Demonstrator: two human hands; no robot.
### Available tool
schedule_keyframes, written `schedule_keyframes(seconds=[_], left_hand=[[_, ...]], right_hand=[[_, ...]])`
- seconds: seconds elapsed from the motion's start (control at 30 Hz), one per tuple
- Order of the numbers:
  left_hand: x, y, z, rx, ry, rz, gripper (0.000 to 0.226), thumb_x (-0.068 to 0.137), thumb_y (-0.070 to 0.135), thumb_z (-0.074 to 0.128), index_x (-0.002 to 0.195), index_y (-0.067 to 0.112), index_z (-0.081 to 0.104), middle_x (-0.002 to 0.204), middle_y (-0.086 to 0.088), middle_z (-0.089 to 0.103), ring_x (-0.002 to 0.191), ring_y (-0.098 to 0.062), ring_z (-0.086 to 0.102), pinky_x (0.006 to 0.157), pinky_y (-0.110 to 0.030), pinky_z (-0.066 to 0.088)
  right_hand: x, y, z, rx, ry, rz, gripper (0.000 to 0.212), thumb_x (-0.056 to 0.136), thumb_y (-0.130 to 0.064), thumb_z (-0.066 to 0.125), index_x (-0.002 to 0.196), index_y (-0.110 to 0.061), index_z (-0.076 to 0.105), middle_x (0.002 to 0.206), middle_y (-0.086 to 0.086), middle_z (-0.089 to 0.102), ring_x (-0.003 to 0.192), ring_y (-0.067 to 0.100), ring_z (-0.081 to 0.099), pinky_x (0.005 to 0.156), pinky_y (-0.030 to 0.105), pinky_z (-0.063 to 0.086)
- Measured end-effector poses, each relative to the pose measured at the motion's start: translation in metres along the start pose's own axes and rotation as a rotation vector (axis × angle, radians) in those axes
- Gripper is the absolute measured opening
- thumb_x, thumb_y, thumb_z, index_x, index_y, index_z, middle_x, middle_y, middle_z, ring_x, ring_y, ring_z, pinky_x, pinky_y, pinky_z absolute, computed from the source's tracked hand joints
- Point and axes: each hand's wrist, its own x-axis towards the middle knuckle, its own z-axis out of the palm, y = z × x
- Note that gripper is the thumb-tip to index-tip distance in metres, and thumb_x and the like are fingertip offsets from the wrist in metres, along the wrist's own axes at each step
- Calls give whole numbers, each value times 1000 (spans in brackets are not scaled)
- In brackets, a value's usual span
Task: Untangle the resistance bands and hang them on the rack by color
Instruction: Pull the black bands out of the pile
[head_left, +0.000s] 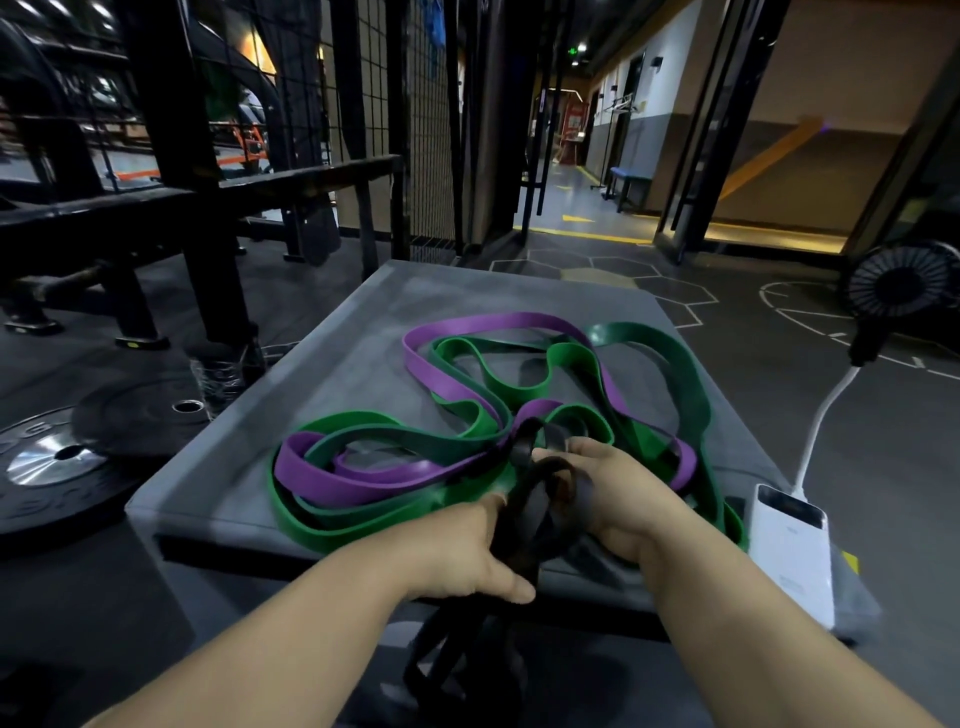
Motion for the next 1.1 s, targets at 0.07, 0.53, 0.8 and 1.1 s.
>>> schedule_keyframes(seconds=[0.07,0.53,0.8,1.1], left_hand=[[0,-4,-1,-97,-59,11,106,49,45,87,141,24,37,130,15,57,120,-5,54,107,-32,42],[2,0,-11,-443,147,-67,8,94,18,59,102,15,59,93,-2,61,88,-13,57,87,-32,49],[-2,2,-13,-239,227,6,19,89,12,59,92,25,47,74,3,59,72,-13,51,70,-28,38],[-21,34,-12,-272,129,254,22,94,8,57,103,26,48,110,11,55,107,4,48,89,-13,39]], right_hand=[[0,1,1,57,-37,-71,11,93,-2,58,84,-6,64,68,9,70,62,18,67,62,27,54],[-19,-19,1,291,-131,-286,13,80,-2,49,74,-11,42,60,6,47,56,23,52,58,31,47],[-29,-40,-17,538,-352,-334,6,80,-19,44,83,-17,49,48,-4,36,30,5,25,34,18,29],[-19,-26,-10,201,-109,-444,6,93,-12,50,94,-10,56,60,-1,40,61,16,40,65,29,40]])
